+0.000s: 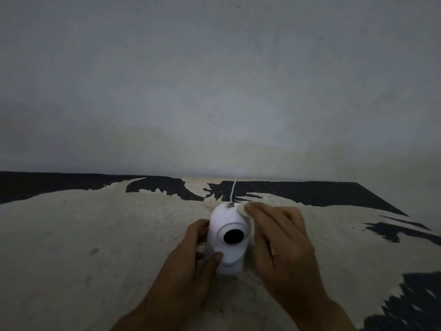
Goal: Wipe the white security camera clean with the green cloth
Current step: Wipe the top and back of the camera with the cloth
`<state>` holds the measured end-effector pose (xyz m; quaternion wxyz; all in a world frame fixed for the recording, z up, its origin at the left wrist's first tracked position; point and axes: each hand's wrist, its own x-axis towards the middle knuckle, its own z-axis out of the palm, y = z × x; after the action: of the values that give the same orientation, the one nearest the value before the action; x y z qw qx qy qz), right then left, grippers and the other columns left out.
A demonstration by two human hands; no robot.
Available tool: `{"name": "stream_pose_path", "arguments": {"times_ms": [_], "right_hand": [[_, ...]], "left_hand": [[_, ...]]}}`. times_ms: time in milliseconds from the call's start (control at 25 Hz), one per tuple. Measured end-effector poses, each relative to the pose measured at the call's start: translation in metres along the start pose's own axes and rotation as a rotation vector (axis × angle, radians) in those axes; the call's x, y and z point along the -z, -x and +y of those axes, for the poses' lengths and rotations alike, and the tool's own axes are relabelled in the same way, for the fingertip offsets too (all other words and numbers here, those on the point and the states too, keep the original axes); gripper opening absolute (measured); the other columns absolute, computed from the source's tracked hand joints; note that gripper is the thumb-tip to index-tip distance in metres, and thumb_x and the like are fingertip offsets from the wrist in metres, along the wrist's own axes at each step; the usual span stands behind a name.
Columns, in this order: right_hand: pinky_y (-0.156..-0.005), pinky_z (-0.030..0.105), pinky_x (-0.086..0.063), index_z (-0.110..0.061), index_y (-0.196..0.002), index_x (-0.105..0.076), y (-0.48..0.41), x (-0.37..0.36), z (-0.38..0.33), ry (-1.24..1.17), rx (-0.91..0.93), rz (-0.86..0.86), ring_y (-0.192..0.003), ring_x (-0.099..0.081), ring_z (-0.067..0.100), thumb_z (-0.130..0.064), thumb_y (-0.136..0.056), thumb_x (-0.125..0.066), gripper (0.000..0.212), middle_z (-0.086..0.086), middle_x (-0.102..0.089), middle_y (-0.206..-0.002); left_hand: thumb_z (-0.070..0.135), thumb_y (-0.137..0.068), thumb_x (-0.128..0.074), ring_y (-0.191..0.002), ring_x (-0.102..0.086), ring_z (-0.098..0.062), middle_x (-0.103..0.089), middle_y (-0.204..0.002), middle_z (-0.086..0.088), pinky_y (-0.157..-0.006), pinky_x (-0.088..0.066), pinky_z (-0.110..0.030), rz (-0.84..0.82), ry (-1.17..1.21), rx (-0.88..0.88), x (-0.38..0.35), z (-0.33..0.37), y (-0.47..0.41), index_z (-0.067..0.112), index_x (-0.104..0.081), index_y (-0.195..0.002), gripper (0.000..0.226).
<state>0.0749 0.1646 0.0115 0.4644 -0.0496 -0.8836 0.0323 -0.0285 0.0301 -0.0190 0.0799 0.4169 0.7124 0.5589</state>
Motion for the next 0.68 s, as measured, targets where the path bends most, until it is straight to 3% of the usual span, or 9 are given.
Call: {"name": "stream_pose_path", "arguments": {"times_ms": [80, 200, 280, 320, 360, 400, 480, 560, 680], "right_hand": [[-0.094, 0.021, -0.038, -0.007, -0.12, -0.059, 0.001, 0.003, 0.001, -0.044, -0.081, 0.034, -0.104, -0.054, 0.022, -0.026, -0.093, -0.043, 0.037, 0.01, -0.067, -0.113], [-0.094, 0.027, -0.041, -0.007, -0.12, -0.058, 0.004, -0.022, -0.006, 0.016, 0.022, -0.036, -0.106, -0.051, 0.021, -0.029, -0.098, -0.037, 0.038, 0.01, -0.067, -0.115], [-0.105, 0.027, -0.033, -0.007, -0.13, -0.049, 0.01, -0.05, -0.015, 0.134, -0.261, -0.131, -0.108, -0.05, 0.021, -0.027, -0.101, -0.031, 0.039, 0.01, -0.067, -0.115], [-0.11, 0.026, -0.027, -0.005, -0.132, -0.044, 0.012, -0.043, -0.019, 0.012, -0.393, -0.218, -0.108, -0.049, 0.022, -0.026, -0.101, -0.033, 0.038, 0.013, -0.067, -0.113], [-0.109, 0.026, -0.029, -0.005, -0.128, -0.047, 0.015, -0.033, -0.02, -0.034, -0.378, -0.171, -0.106, -0.049, 0.023, -0.025, -0.101, -0.037, 0.036, 0.012, -0.066, -0.111], [-0.101, 0.028, -0.038, -0.005, -0.123, -0.053, 0.017, -0.027, -0.015, 0.127, -0.237, -0.101, -0.105, -0.049, 0.023, -0.026, -0.099, -0.04, 0.034, 0.009, -0.067, -0.11], [-0.079, 0.034, -0.05, -0.007, -0.116, -0.061, 0.002, -0.01, -0.007, 0.102, 0.107, 0.004, -0.103, -0.051, 0.02, -0.029, -0.096, -0.041, 0.036, 0.007, -0.07, -0.109], [-0.074, 0.034, -0.052, -0.007, -0.118, -0.06, 0.001, 0.011, 0.0, 0.079, 0.087, 0.047, -0.102, -0.052, 0.018, -0.027, -0.092, -0.046, 0.036, 0.007, -0.07, -0.11], [-0.085, 0.029, -0.048, -0.017, -0.121, -0.056, 0.003, -0.018, -0.013, 0.015, 0.127, -0.042, -0.105, -0.057, 0.014, -0.014, -0.084, -0.048, 0.038, 0.0, -0.066, -0.116]], "left_hand": [[0.051, -0.072, -0.05, -0.098, -0.054, 0.005, -0.037, -0.107, 0.041, -0.074, -0.048, -0.006, 0.002, 0.003, -0.017, 0.0, -0.002, 0.001, 0.045, -0.023, -0.122, 0.057], [0.046, -0.075, -0.054, -0.1, -0.054, 0.0, -0.037, -0.108, 0.039, -0.075, -0.046, -0.005, 0.023, 0.013, -0.021, -0.001, -0.002, 0.0, 0.045, -0.023, -0.121, 0.056], [0.038, -0.08, -0.058, -0.101, -0.053, -0.002, -0.042, -0.109, 0.03, -0.087, -0.046, -0.014, 0.039, 0.001, 0.023, -0.001, -0.001, -0.002, 0.04, -0.024, -0.126, 0.057], [0.036, -0.081, -0.059, -0.1, -0.054, -0.003, -0.043, -0.109, 0.027, -0.092, -0.047, -0.022, 0.042, 0.0, 0.04, -0.001, 0.0, -0.002, 0.038, -0.025, -0.126, 0.057], [0.037, -0.08, -0.059, -0.1, -0.055, -0.003, -0.043, -0.107, 0.028, -0.093, -0.048, -0.025, 0.038, 0.008, 0.038, -0.001, 0.0, -0.002, 0.04, -0.025, -0.125, 0.056], [0.041, -0.078, -0.058, -0.101, -0.057, -0.004, -0.043, -0.107, 0.031, -0.091, -0.049, -0.022, 0.029, 0.018, 0.019, -0.001, 0.0, -0.001, 0.043, -0.026, -0.122, 0.055], [0.049, -0.072, -0.054, -0.1, -0.059, -0.004, -0.041, -0.106, 0.038, -0.078, -0.049, -0.009, 0.008, 0.029, -0.015, -0.001, -0.002, 0.001, 0.05, -0.026, -0.114, 0.05], [0.05, -0.072, -0.052, -0.096, -0.058, 0.002, -0.04, -0.106, 0.04, -0.071, -0.046, -0.002, 0.007, 0.032, -0.017, 0.0, -0.003, 0.0, 0.054, -0.026, -0.11, 0.046], [0.041, -0.078, -0.059, -0.09, -0.054, 0.008, -0.041, -0.103, 0.037, -0.071, -0.044, -0.002, 0.024, 0.022, 0.009, 0.001, -0.001, 0.0, 0.051, -0.023, -0.111, 0.049]]}}
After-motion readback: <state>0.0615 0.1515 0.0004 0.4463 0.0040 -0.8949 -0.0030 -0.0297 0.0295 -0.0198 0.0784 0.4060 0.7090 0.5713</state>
